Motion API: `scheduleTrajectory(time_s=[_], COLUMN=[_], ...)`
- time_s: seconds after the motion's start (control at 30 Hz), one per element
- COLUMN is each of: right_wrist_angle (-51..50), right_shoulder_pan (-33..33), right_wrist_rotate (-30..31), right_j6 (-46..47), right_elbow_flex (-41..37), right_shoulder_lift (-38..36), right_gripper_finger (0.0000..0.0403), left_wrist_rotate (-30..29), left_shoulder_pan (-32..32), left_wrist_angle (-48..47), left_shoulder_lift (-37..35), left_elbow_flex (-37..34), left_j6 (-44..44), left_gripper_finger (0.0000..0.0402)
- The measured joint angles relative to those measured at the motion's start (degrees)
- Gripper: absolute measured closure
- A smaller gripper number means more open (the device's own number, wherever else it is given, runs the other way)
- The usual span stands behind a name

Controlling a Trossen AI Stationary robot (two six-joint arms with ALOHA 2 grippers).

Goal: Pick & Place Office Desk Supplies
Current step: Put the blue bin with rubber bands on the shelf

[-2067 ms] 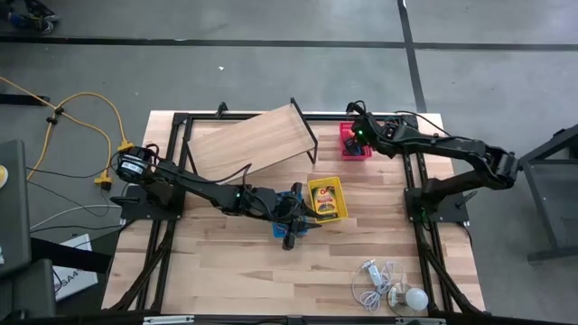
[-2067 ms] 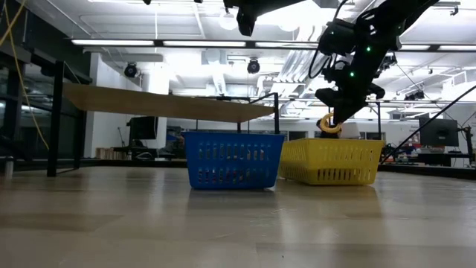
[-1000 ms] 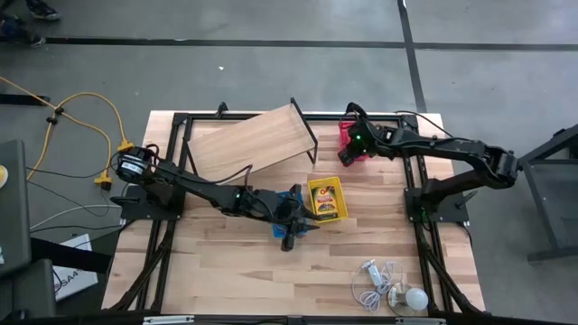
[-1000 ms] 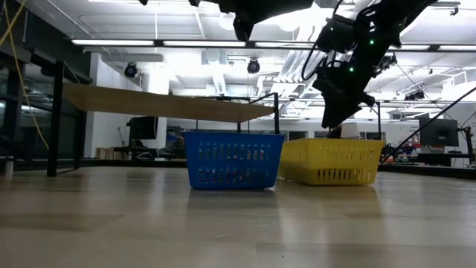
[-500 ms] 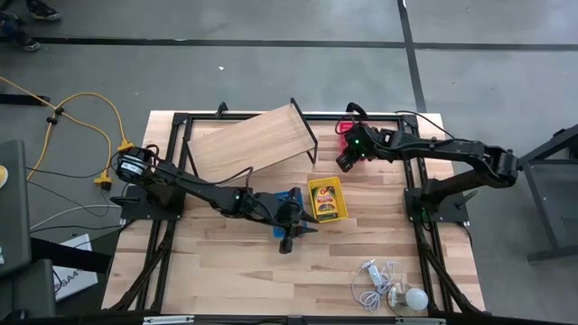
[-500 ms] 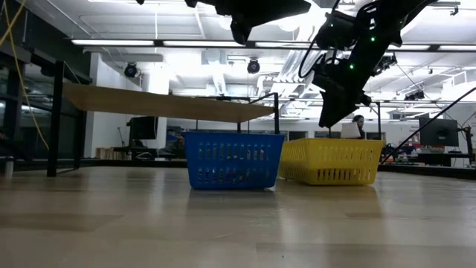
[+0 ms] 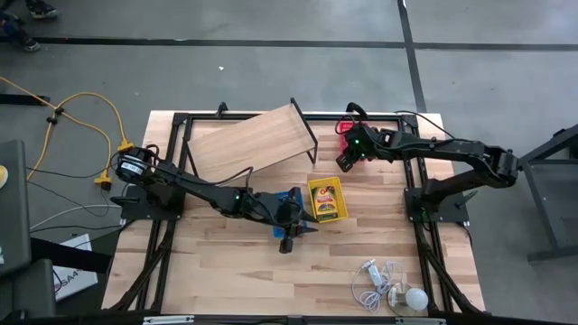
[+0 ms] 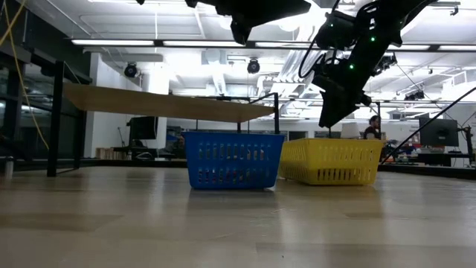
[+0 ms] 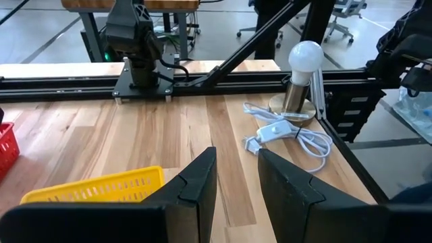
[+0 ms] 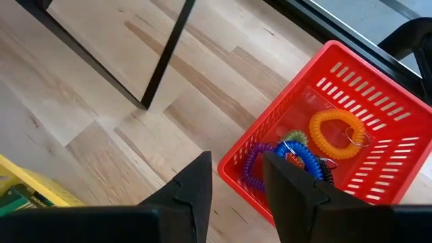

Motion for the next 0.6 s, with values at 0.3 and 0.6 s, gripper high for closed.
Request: scheduleTrajectory(time_s=[0.3,0.6], right_wrist_angle=[0.0,0.0], right_shoulder_pan=[0.0,0.0], right_wrist_rotate=[-0.2,-0.4], right_j6=[3.5,4.6], right_elbow_flex=[0.0,0.0], right_shoulder_lift=[0.0,0.0], right_gripper_finger=[0.0284,0.0284], left_wrist_rotate=[0.0,0.0], left_shoulder_pan=[0.0,0.0], left_wrist_angle=[0.3,0.2], left_shoulder_lift=[0.0,0.0], left_elbow_flex=[0.0,0.0], left_j6=[-2.5,-2.4], left_gripper_finger=[0.0297,0.0297])
